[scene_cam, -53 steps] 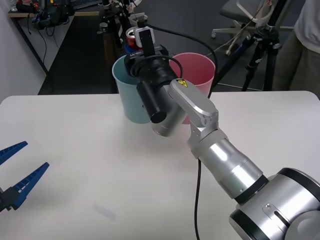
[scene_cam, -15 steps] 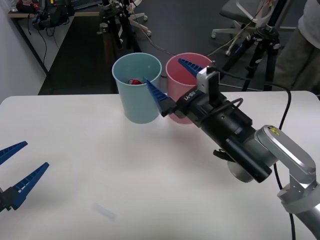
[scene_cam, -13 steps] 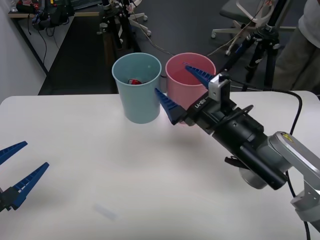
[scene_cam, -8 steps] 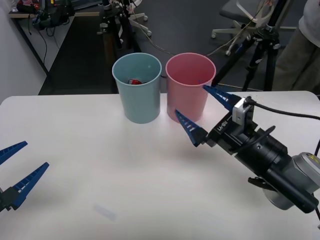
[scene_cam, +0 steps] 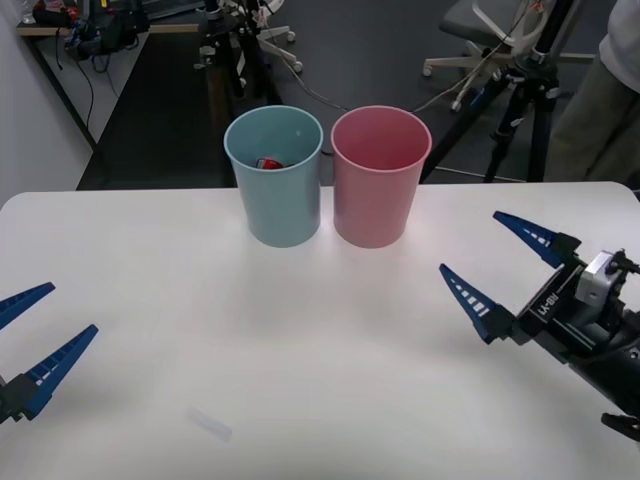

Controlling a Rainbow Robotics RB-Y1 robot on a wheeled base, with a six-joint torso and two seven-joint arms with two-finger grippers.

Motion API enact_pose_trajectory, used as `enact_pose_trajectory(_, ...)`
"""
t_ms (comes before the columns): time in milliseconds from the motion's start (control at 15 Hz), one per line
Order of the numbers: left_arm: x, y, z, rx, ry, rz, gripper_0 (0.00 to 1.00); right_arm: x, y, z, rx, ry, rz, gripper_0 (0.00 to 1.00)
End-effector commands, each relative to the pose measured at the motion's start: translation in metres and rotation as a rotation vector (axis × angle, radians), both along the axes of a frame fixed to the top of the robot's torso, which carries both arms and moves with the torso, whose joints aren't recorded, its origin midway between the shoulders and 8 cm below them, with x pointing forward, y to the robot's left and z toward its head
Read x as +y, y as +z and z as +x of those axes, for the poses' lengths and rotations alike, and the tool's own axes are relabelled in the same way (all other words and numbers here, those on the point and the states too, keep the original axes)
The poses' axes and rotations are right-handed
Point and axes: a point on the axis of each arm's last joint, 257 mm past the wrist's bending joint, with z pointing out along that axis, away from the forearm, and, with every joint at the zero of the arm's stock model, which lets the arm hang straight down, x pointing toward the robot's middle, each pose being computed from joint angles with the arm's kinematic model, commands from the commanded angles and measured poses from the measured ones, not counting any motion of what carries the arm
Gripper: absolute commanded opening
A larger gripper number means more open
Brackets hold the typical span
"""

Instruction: Grasp the object on the table and drop it into the matching bin: aluminum can to the light blue bin, PET bottle to the pink bin.

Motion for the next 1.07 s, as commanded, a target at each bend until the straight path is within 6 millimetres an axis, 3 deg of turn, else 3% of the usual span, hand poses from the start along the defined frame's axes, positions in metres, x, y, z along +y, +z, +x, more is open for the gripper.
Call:
enact_pose_trajectory(67,0.000,0.000,0.000,0.000,0.000,0.000,1.00,-0.029,-0.004,-0.022,0.033,0.022,-0.023,1.00)
enact_pose_trajectory(533,0.000,0.000,0.000,0.000,0.000,0.000,1.00,-0.080,-0.005,-0.065,0.144,0.071,-0.054,1.00)
enact_pose_trajectory(733,0.000,0.000,0.000,0.000,0.000,0.000,1.00,-0.091,-0.004,-0.079,0.193,0.092,-0.040,1.00)
enact_pose_trajectory(1067,0.000,0.000,0.000,0.000,0.000,0.000,1.00,-0.100,-0.005,-0.087,0.204,0.086,-0.057,1.00)
